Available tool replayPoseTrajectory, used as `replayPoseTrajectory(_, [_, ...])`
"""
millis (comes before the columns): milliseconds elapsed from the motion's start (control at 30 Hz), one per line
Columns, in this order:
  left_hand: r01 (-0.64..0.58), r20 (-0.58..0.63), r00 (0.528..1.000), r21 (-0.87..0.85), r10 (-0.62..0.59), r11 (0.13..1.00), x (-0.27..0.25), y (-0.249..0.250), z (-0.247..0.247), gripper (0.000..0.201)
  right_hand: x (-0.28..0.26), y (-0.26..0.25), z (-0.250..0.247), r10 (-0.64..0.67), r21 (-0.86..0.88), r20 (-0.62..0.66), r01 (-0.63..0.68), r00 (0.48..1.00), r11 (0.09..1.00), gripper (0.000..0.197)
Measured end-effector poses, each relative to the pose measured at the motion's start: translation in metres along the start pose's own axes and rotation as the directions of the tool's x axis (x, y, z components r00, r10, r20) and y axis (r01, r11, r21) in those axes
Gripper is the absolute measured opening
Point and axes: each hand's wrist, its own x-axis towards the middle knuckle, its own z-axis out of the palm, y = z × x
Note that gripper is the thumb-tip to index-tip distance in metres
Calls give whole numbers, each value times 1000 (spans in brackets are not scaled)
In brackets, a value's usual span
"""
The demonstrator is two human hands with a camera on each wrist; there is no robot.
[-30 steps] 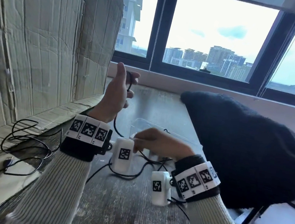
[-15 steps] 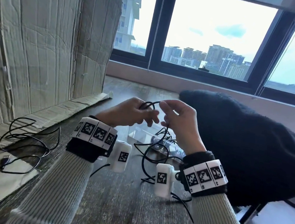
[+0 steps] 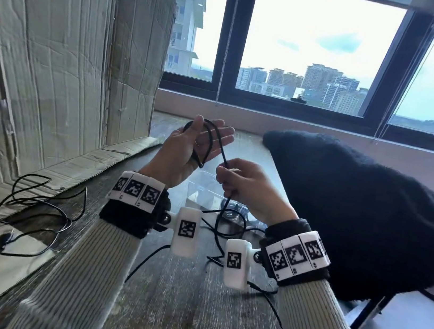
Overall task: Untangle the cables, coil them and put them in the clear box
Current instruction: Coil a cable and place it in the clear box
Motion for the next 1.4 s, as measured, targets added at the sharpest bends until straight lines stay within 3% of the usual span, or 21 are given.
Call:
replayPoseTrajectory(100, [-14, -66, 998, -160, 4, 987, -1, 4, 0, 39, -1, 2, 1, 93, -59, 97, -88, 991, 994, 11])
replayPoseTrajectory(167, [-36, -170, 985, -156, 9, 987, 1, 4, -2, 37, -6, 0, 1, 152, -102, 215, -133, 965, 986, 17])
replayPoseTrajectory(200, [-64, -227, 973, -74, 46, 995, 3, 4, -6, 37, -10, -3, 0, 178, -172, 264, -135, 948, 976, 21])
replayPoseTrajectory(267, [-144, -281, 936, 251, 214, 957, 7, 1, -19, 35, -18, -14, -3, 189, -399, 269, -70, 944, 914, 25])
replayPoseTrajectory(300, [-177, -241, 917, 471, 319, 864, 8, -1, -26, 35, -22, -20, -5, 155, -479, 241, -21, 958, 877, 25])
replayPoseTrajectory(367, [-194, -42, 917, 821, 396, 538, 10, -6, -36, 40, -26, -31, -8, 32, -524, 158, 57, 987, 850, 24])
replayPoseTrajectory(400, [-174, 30, 941, 897, 337, 407, 10, -10, -37, 44, -26, -34, -9, -46, -527, 117, 101, 992, 844, 24])
replayPoseTrajectory(467, [-130, 82, 985, 930, 150, 343, 8, -14, -30, 63, -23, -35, -7, -199, -520, 53, 197, 979, 831, 22])
replayPoseTrajectory(533, [-133, 142, 990, 912, 5, 389, 4, -16, -19, 85, -15, -28, -5, -317, -516, -19, 262, 948, 815, 21])
replayPoseTrajectory(567, [-116, 158, 986, 880, -54, 460, 1, -17, -12, 91, -10, -24, -6, -354, -511, -71, 271, 932, 816, 20])
replayPoseTrajectory(667, [-53, 217, 960, 756, -175, 652, -6, -14, 1, 86, 0, -15, -12, -400, -459, -219, 268, 890, 847, 12])
replayPoseTrajectory(767, [-91, 246, 960, 720, -131, 688, -6, -15, 2, 44, 4, -12, -18, -369, -371, -336, 239, 866, 898, 9])
replayPoseTrajectory(833, [-79, 179, 983, 601, -38, 795, -4, -15, 1, 40, 4, -9, -21, -303, -280, -362, 207, 881, 937, 13])
replayPoseTrajectory(933, [-25, -44, 998, 236, 37, 971, 0, -10, -1, 40, 4, -5, -24, -173, -81, -291, 155, 941, 985, 18])
replayPoseTrajectory(1033, [-41, -133, 990, 60, 49, 997, 6, -8, -7, 40, 1, -2, -21, -65, -41, -124, 61, 990, 997, 20])
replayPoseTrajectory(1133, [-63, -145, 988, -34, 57, 997, 6, -5, -8, 45, 0, 2, -12, 29, -206, 25, -23, 999, 978, 23])
replayPoseTrajectory(1233, [-37, -223, 975, -113, 11, 993, 7, -6, -6, 44, -5, 0, -5, 68, -388, 102, -23, 992, 921, 23])
replayPoseTrajectory(1333, [-6, -343, 937, 166, 63, 986, 9, -12, -5, 35, -18, -14, -7, 87, -557, 226, 56, 970, 829, 21])
replayPoseTrajectory(1400, [27, -329, 935, 432, 129, 902, 9, -18, -7, 20, -22, -22, -15, 34, -531, 205, 82, 978, 843, 17])
